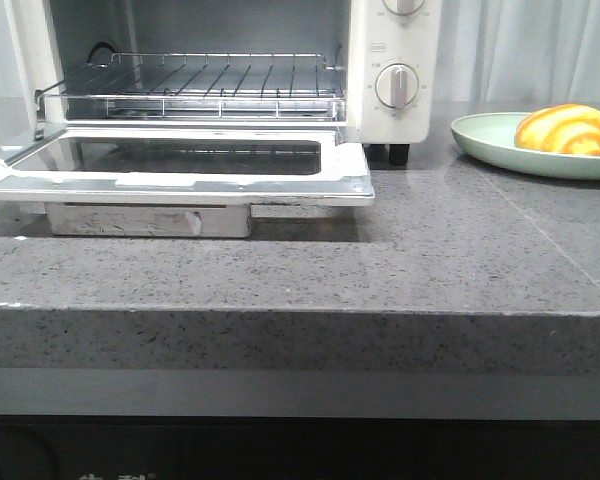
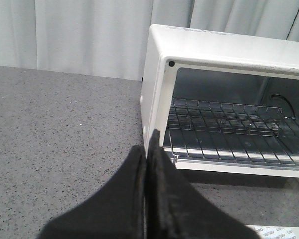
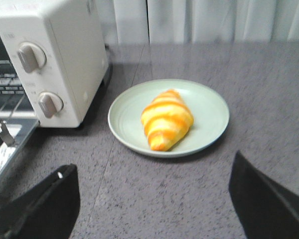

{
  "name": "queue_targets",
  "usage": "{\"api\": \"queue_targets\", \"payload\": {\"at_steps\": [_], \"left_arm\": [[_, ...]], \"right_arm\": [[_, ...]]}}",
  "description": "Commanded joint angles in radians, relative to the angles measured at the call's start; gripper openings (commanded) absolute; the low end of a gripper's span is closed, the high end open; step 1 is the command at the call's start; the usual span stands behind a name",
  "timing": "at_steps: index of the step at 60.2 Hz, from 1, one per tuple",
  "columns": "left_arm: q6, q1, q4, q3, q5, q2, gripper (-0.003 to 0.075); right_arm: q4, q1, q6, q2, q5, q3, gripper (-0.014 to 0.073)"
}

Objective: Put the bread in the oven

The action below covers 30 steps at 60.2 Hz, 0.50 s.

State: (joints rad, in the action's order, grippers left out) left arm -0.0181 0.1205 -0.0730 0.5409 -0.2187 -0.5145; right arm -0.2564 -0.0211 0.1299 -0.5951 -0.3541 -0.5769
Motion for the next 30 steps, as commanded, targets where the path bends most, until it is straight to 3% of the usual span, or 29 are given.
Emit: {"api": "queue_targets", "payload": {"at_steps": [1,11,30], "left_arm": [[-0.008,0.0,-0.01,0.028,0.086,-0.002,-0.002],[-0.008,0.0,-0.01,0.028,0.086,-0.002,-0.002],[-0.008,0.0,-0.01,0.028,0.086,-0.002,-0.002]], "right_arm": [[-0.029,-0.007,-0.002,-0.114,0.032,-0.106,0.0624],[-0.067,-0.015,-0.041,-0.388,-0.012,-0.275,0.0624],[-0.071,-0.026,-0.116,-0.738,-0.016,-0.493,0.0624]]}}
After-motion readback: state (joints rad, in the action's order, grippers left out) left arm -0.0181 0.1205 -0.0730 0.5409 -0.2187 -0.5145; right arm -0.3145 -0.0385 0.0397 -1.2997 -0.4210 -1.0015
